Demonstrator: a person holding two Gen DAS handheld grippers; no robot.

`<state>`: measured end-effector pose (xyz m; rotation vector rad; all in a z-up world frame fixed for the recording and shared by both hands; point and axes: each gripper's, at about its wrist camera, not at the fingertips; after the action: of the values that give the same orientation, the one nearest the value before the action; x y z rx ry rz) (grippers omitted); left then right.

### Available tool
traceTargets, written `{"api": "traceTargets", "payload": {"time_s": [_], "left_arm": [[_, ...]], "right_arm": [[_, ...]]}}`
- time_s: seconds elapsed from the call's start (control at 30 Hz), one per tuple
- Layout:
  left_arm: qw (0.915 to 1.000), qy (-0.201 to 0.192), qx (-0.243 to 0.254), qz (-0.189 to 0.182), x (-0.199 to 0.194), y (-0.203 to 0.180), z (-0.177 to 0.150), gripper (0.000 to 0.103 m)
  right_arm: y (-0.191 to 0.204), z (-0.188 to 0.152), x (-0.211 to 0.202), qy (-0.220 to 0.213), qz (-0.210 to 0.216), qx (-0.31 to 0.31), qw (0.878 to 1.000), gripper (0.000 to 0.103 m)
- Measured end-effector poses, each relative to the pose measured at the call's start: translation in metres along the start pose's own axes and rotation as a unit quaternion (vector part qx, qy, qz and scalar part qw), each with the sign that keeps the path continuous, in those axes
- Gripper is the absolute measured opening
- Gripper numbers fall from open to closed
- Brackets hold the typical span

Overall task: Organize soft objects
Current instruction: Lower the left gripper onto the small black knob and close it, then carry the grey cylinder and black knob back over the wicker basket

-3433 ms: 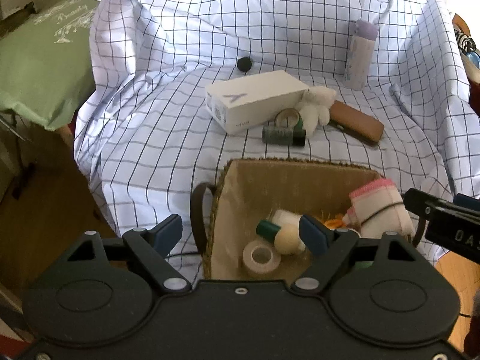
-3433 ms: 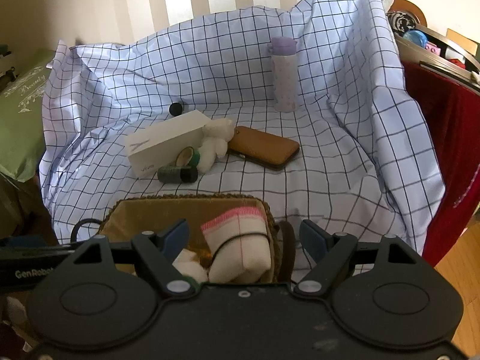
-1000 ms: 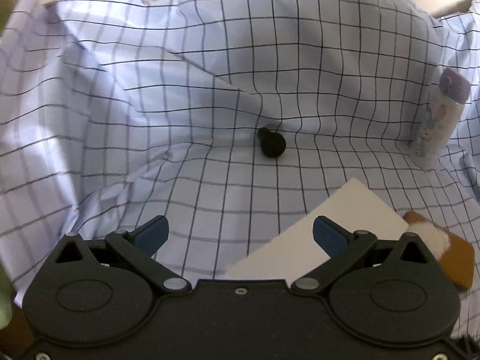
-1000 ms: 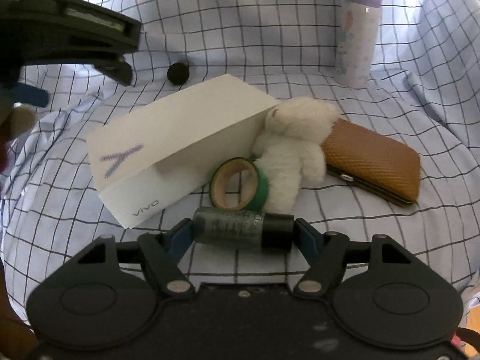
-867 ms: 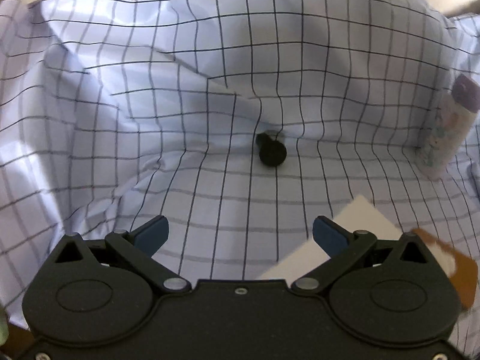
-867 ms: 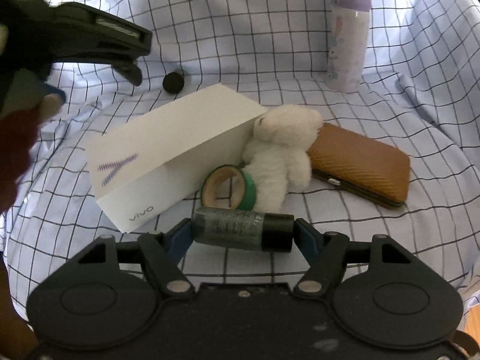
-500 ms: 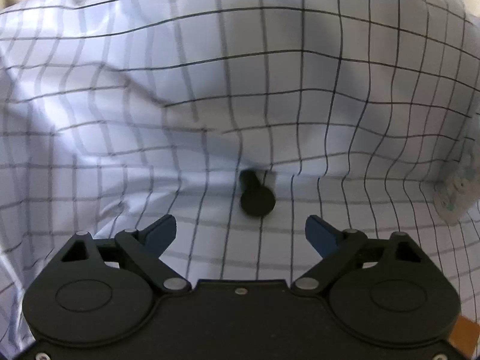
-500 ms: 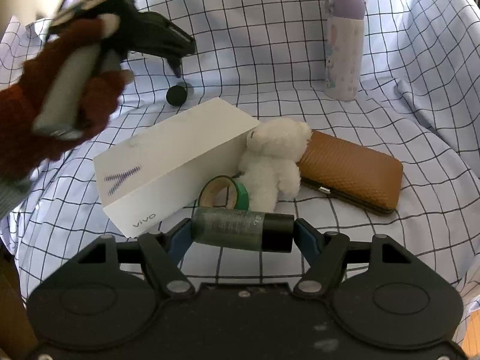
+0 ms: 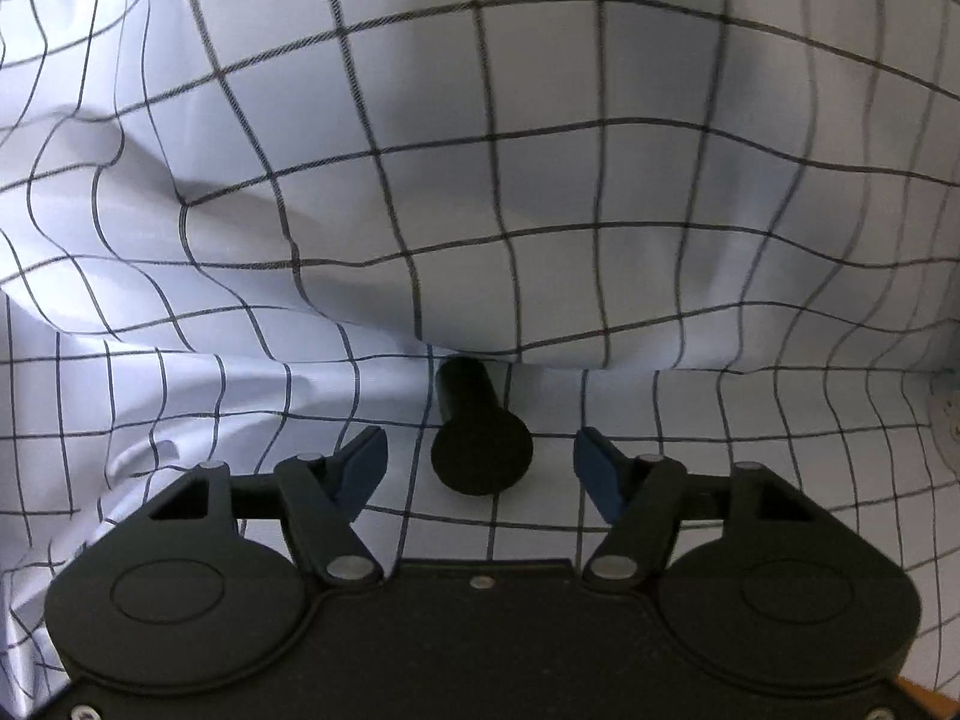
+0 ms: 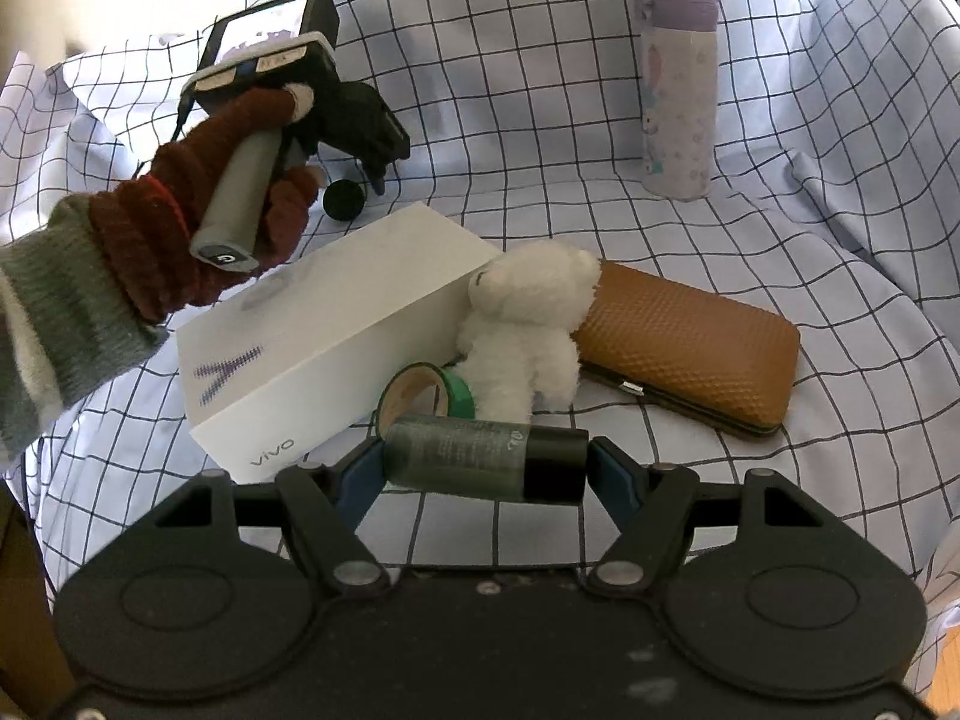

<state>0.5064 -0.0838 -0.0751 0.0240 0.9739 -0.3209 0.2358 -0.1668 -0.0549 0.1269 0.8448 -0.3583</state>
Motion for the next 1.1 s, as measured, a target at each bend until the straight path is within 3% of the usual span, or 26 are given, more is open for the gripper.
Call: {"api": "traceTargets", "payload": {"time_s": [0.1,0.17,0.23,0.37,0.53,0.83,1.1], "left_arm": [[0.9999,0.002,-0.008,-0.006,0.002,0.003,0.003,0.057],[0.9997,0.009,-0.015,-0.015,0.003,0.006,0.005,0.043],[0.9993,0.014,-0.026,-0.024,0.003,0.011,0.006,0.038],[0.9983,0.011,-0.048,-0.032,-0.005,0.02,0.004,0.038],[0.9985,-0.002,-0.039,-0.039,-0.038,0.017,-0.008,0.038],[0.9981,-0.028,-0.025,-0.048,-0.138,-0.008,-0.051,0.038],[0.9953,-0.048,-0.02,-0.082,-0.221,-0.034,-0.11,0.038]], "right_arm": [[0.001,-0.001,-0.001,-0.001,0.001,-0.002,1.0,0.071],[0.001,-0.002,-0.003,-0.002,0.001,-0.003,1.0,0.071],[0.001,-0.003,-0.004,-0.001,0.003,-0.003,1.0,0.071],[-0.001,-0.003,-0.009,-0.003,0.002,-0.002,1.0,0.071],[-0.005,-0.002,-0.019,-0.01,0.0,0.0,1.0,0.071],[-0.019,-0.006,-0.055,-0.027,-0.001,0.012,1.0,0.071],[-0.048,-0.022,-0.104,-0.055,0.001,0.021,0.998,0.071]]}}
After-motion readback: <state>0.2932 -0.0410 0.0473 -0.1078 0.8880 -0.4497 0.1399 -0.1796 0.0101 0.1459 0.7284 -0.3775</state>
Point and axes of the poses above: each gripper's, at about its wrist camera, not at the fingertips, and x roughly the way its jaws point, y to its left, z to its top, and after that the axes turned 14 degrees about -z, right-handed
